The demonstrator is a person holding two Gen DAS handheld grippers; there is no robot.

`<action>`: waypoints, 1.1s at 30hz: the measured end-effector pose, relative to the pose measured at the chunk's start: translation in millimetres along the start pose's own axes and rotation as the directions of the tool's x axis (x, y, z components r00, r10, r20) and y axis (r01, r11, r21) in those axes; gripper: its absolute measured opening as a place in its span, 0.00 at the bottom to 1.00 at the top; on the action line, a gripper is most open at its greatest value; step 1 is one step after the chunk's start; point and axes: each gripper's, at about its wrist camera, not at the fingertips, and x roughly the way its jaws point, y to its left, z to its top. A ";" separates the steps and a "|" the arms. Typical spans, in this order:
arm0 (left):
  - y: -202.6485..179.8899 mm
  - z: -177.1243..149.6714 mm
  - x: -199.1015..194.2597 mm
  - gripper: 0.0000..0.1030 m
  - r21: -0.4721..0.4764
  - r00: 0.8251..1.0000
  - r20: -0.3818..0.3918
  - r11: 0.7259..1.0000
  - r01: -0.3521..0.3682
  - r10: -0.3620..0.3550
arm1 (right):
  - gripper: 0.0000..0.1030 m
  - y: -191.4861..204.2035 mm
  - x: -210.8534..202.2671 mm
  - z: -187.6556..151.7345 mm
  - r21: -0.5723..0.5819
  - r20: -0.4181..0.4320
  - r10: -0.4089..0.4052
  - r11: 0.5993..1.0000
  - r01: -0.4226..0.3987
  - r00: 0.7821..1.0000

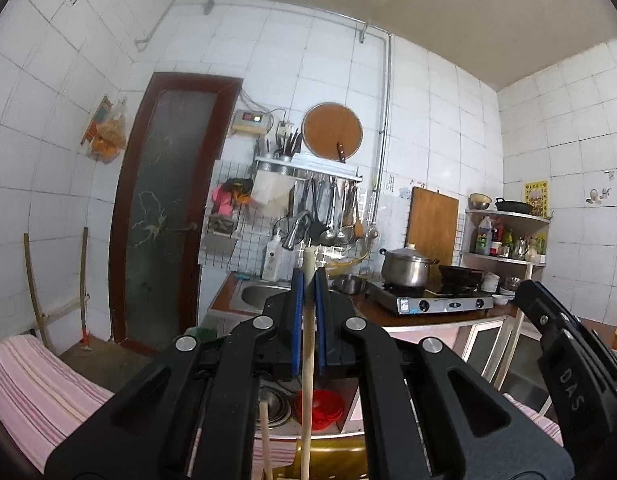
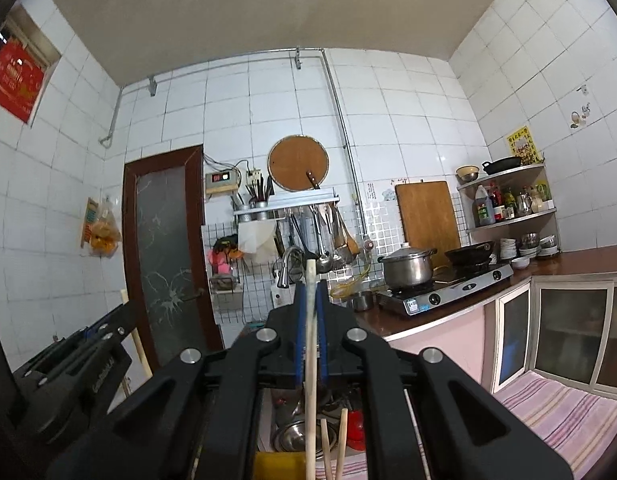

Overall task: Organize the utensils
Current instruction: 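Lower both chopsticks into the yellow holder, then open both tools and pull them back from the holder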

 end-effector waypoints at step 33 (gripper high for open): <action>66.2 -20.0 -128.2 0.95 0.118 0.929 -0.348 0.989 -0.090 0.126 | 0.78 -58.0 -97.1 -15.3 -0.075 -0.409 -0.054 0.997 0.025 0.911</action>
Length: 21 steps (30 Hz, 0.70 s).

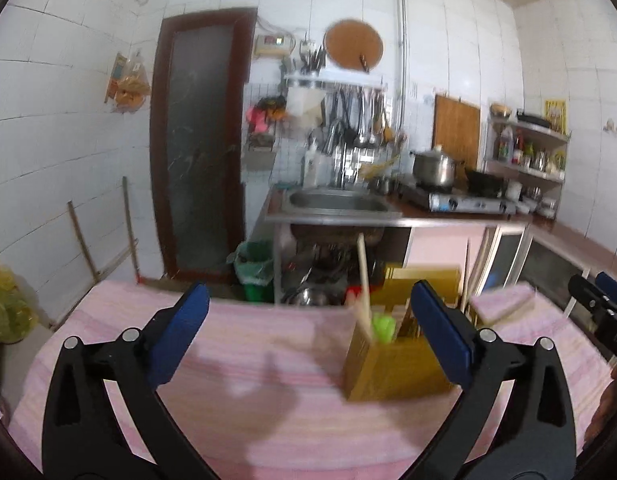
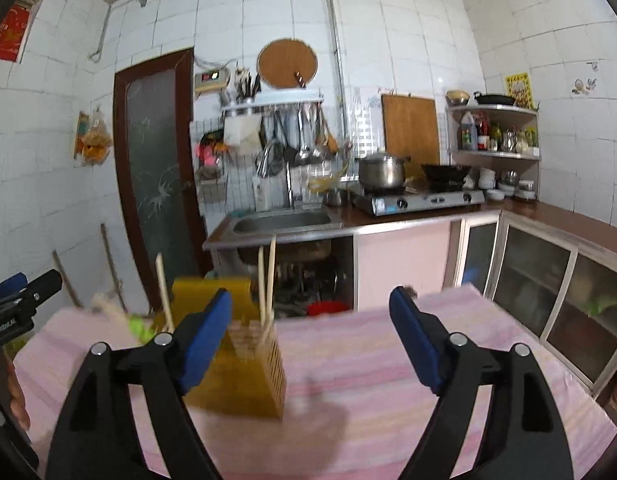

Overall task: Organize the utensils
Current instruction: 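Open both tools and pull them back from the holder, then move the right tool to the light blue spoon and close on its handle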

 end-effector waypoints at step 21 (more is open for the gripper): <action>70.2 -132.0 -34.4 0.95 0.003 0.958 -0.270 0.995 -0.097 0.094 | 0.79 64.2 -24.9 -134.9 -0.142 -0.296 0.105 0.978 -0.152 0.950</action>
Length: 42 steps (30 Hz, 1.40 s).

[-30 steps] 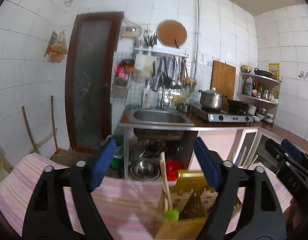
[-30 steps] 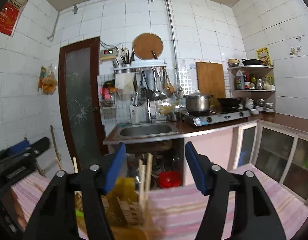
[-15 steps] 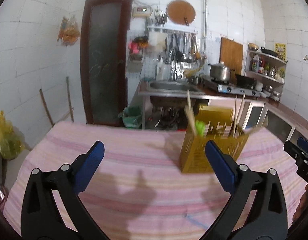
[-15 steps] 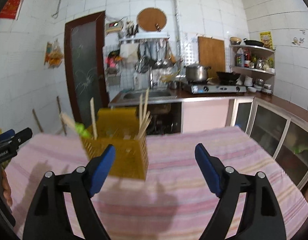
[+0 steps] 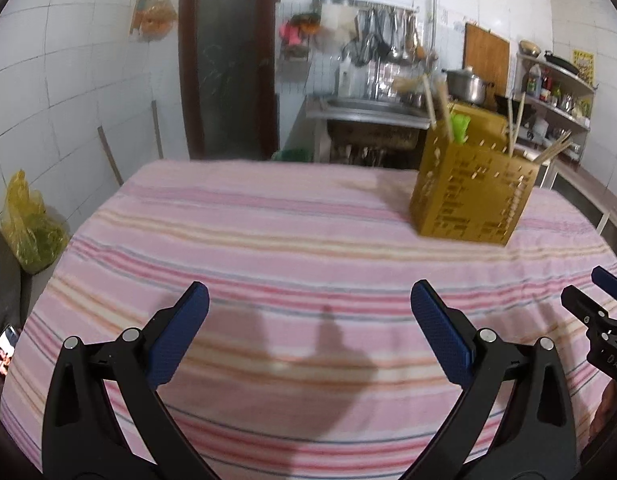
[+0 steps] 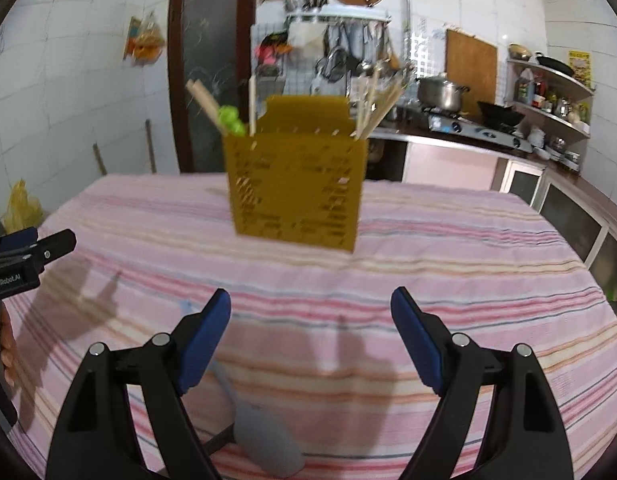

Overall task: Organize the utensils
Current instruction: 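Move the right tool to the light blue spoon and close on its handle, then close the left tool on the metal spoon while the right tool holds the blue spoon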

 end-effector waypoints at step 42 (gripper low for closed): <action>-18.3 -13.6 12.8 0.95 0.056 0.989 -0.148 0.998 0.028 -0.019 | 0.07 62.0 76.8 2.8 -0.068 -0.342 0.165 0.978 -0.199 0.925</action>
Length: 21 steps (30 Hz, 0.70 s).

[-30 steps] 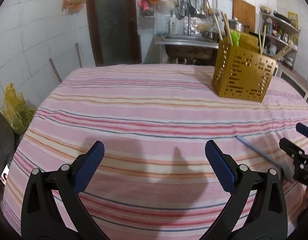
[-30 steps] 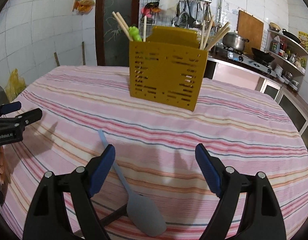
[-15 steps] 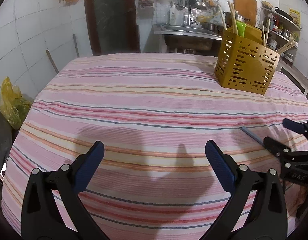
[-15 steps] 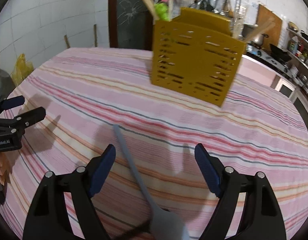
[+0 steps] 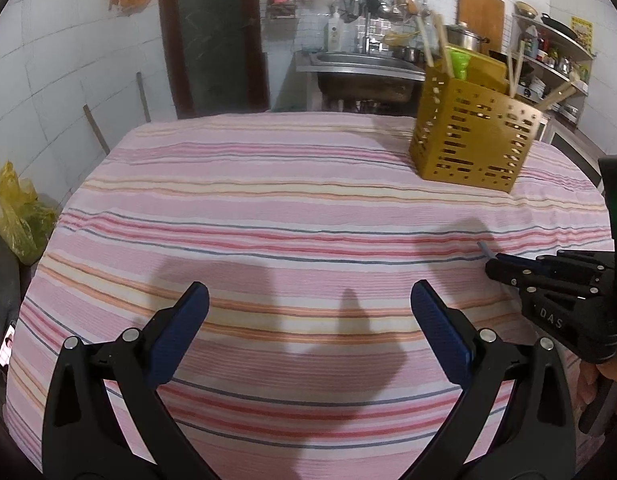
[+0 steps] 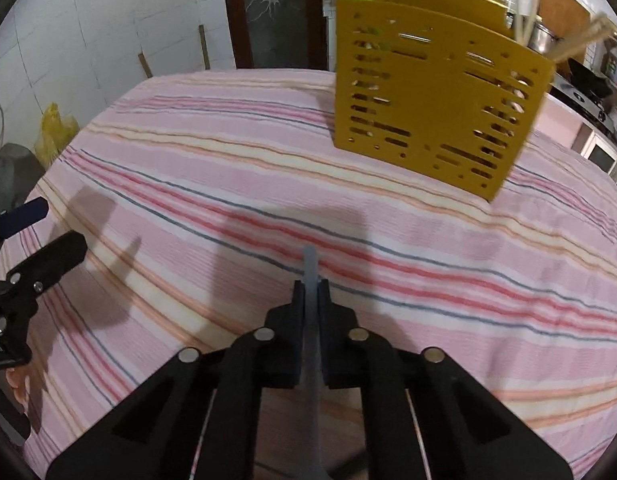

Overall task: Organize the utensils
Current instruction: 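Close the left tool on the metal spoon while the right tool holds the blue spoon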

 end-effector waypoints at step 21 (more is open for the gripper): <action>-109.6 -22.1 -13.7 0.94 0.141 0.961 -0.097 0.952 0.271 -0.259 | 0.07 -146.7 -90.7 -96.6 0.293 0.003 -0.252 0.925 0.240 0.968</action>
